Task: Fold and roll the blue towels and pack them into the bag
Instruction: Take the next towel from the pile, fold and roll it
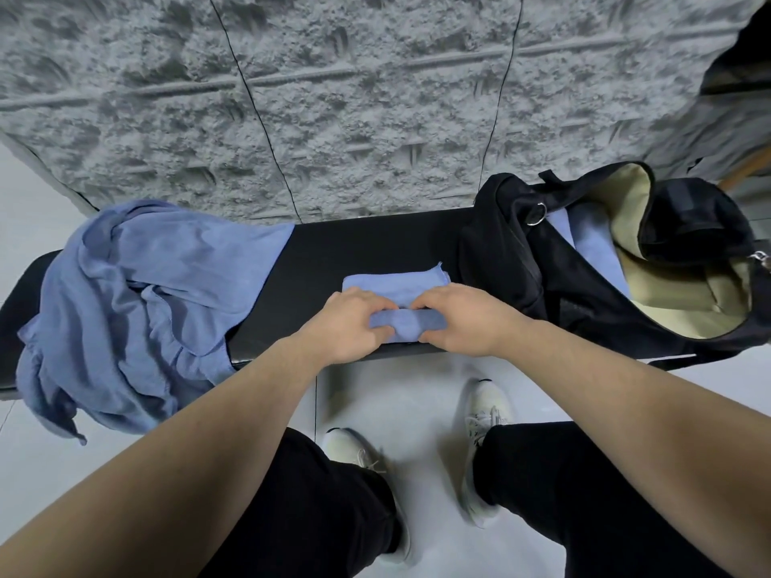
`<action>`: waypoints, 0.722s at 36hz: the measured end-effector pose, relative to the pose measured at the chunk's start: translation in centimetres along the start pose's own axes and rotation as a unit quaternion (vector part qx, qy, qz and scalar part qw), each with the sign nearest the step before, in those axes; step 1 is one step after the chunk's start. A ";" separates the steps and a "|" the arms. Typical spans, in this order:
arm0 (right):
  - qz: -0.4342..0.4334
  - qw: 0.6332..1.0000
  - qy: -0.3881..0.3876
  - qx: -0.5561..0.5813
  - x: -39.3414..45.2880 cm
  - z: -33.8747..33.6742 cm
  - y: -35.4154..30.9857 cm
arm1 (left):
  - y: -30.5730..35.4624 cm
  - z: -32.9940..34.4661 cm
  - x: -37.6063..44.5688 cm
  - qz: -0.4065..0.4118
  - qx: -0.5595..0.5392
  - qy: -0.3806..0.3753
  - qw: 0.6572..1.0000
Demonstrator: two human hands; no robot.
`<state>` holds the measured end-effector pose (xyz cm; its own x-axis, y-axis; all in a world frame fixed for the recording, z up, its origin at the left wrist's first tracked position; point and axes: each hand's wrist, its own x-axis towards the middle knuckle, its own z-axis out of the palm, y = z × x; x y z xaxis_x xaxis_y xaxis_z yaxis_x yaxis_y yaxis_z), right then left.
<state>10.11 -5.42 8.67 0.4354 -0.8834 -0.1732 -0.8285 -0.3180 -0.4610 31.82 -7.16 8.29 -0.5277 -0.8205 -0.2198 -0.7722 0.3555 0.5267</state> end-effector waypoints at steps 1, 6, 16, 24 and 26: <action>0.003 1.000 -0.007 0.003 0.0 0.0 -0.1 | -0.1 0.0 0.0 0.004 0.000 -0.006 1.000; 0.017 0.999 -0.034 0.014 -0.1 -0.2 0.0 | -0.6 0.4 -0.3 0.009 -0.007 0.010 1.000; 0.025 0.998 -0.054 0.030 0.6 -0.2 0.5 | -1.1 0.2 -0.8 0.062 0.075 0.066 0.993; 0.025 0.998 -0.047 0.024 0.4 -0.1 0.5 | -1.0 0.4 0.1 0.037 0.027 0.061 0.997; 0.028 0.999 -0.033 -0.004 0.2 -0.2 0.4 | -1.3 0.5 0.3 0.031 0.030 0.067 0.997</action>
<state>9.79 -5.77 8.68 0.4109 -0.8749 -0.2563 -0.8546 -0.2717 -0.4426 32.48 -7.68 7.09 -0.5263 -0.8469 -0.0754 -0.7615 0.4300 0.4850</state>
